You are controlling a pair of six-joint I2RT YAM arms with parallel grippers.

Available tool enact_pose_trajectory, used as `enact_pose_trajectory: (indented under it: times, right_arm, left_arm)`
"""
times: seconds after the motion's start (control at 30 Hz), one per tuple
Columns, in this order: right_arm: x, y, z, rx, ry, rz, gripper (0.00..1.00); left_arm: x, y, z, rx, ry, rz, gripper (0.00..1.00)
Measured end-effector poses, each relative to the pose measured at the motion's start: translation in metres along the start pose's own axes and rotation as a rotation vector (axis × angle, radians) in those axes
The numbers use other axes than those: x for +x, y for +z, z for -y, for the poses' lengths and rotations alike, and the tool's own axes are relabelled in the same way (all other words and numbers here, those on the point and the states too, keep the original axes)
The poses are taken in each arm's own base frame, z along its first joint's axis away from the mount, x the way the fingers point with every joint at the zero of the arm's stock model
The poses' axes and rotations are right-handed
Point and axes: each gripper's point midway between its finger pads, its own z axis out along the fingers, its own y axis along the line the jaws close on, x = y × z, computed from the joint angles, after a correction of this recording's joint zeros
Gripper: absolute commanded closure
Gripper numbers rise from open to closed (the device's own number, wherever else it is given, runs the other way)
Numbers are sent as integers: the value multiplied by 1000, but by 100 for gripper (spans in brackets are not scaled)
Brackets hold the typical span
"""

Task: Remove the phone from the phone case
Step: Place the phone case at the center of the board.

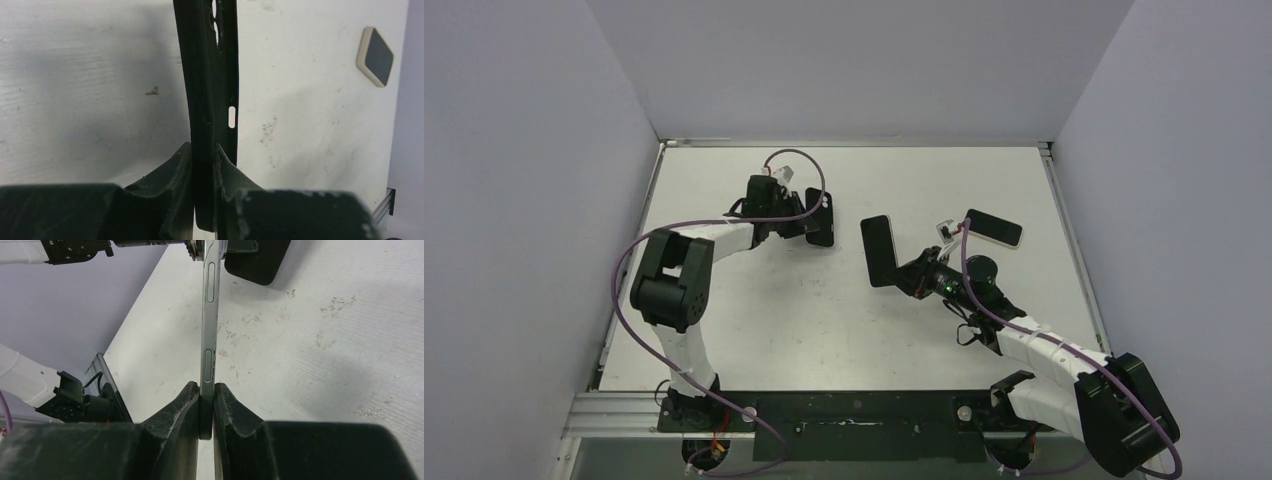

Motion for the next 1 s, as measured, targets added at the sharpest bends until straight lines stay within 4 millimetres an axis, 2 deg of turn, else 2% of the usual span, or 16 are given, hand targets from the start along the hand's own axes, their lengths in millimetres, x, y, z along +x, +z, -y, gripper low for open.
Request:
enact_pose_trajectory:
  times: [0.2, 0.43, 0.5, 0.6, 0.8, 0.9, 1.0]
  right_arm:
    - [2, -1, 7, 26, -13, -9, 100]
    - [5, -2, 11, 46, -14, -15, 100]
    - [5, -2, 12, 48, -13, -16, 100]
    - [5, -2, 12, 48, -13, -16, 100]
    - [7, -1, 14, 54, -8, -23, 100]
    - [10, -1, 17, 61, -2, -32, 100]
    - [11, -1, 18, 64, 1, -36, 100]
  left_arm:
    - [20, 21, -31, -62, -27, -114, 100]
    - [22, 19, -36, -75, -19, -141, 98]
    - [23, 19, -38, -80, -19, -145, 93]
    - [24, 18, -39, -84, -18, -149, 77]
    - [26, 11, -51, -121, -27, -173, 53]
    - [21, 5, -56, -148, -15, -163, 45]
    - [18, 1, -60, -178, -6, -154, 44]
